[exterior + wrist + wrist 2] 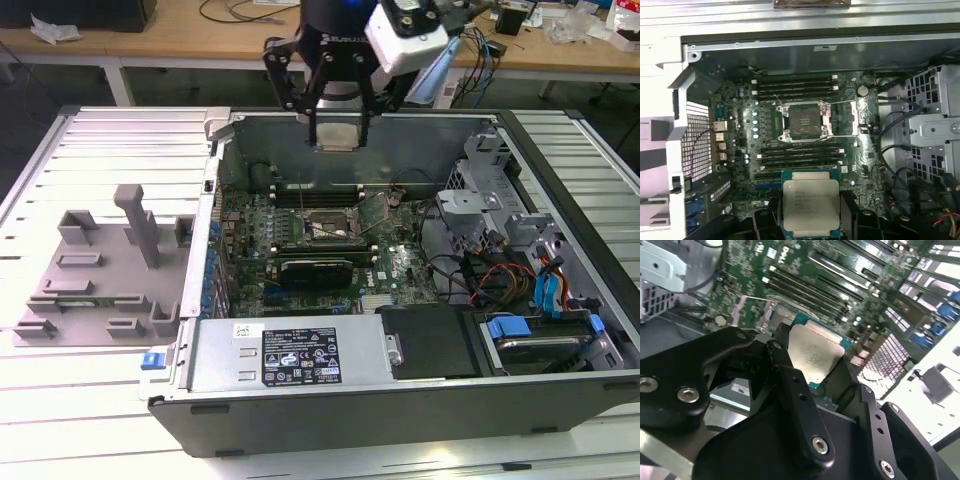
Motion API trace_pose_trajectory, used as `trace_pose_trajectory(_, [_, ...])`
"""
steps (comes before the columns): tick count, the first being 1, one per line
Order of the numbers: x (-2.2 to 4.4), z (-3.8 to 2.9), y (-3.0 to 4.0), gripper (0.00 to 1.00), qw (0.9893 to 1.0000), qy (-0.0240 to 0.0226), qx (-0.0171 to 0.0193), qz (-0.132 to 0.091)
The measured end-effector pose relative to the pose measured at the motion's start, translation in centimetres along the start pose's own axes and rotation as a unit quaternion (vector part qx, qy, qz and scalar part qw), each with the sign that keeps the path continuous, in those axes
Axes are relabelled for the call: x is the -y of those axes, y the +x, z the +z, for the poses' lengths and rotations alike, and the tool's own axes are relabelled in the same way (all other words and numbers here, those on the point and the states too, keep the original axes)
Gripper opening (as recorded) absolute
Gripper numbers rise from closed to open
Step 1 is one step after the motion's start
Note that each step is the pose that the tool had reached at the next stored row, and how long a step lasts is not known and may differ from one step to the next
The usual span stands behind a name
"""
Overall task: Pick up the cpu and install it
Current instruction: 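Pick up the cpu and move it towards the insertion slot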
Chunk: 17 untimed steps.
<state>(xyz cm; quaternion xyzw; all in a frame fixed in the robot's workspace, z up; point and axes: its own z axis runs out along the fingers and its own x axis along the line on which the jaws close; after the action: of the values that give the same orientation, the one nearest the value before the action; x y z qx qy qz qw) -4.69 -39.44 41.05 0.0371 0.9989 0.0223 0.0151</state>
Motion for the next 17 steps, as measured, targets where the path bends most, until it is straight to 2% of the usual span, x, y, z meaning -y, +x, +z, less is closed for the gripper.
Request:
trace_pose_trajectory(1, [-0.05, 0.02, -0.72, 0.55, 1.0000, 0.0000, 0.0000, 0.000])
trace_pose_trajectory(3, [-0.12, 0.05, -1.65, 0.55, 1.0000, 0.0001, 0.0000, 0.000])
trace_pose_trajectory(5, [-0.13, 0.06, -1.83, 0.55, 1.0000, 0.0000, 0.0000, 0.000])
trace_pose_trajectory(7, [-0.12, 0.36, -1.82, 0.55, 1.0000, 0.0000, 0.0000, 0.000])
trace_pose_trajectory(11, [-0.05, 1.92, -1.78, 0.55, 1.0000, 0.0000, 0.0000, 0.000])
trace_pose_trajectory(13, [-0.03, 2.39, -1.76, 0.55, 1.0000, 0.0000, 0.0000, 0.000])
trace_pose_trajectory(15, [0.03, 3.67, -1.73, 0.55, 1.0000, 0.0000, 0.0000, 0.000])
trace_pose_trajectory(17, [0.08, 4.61, -1.70, 0.55, 1.0000, 0.0000, 0.0000, 0.000])
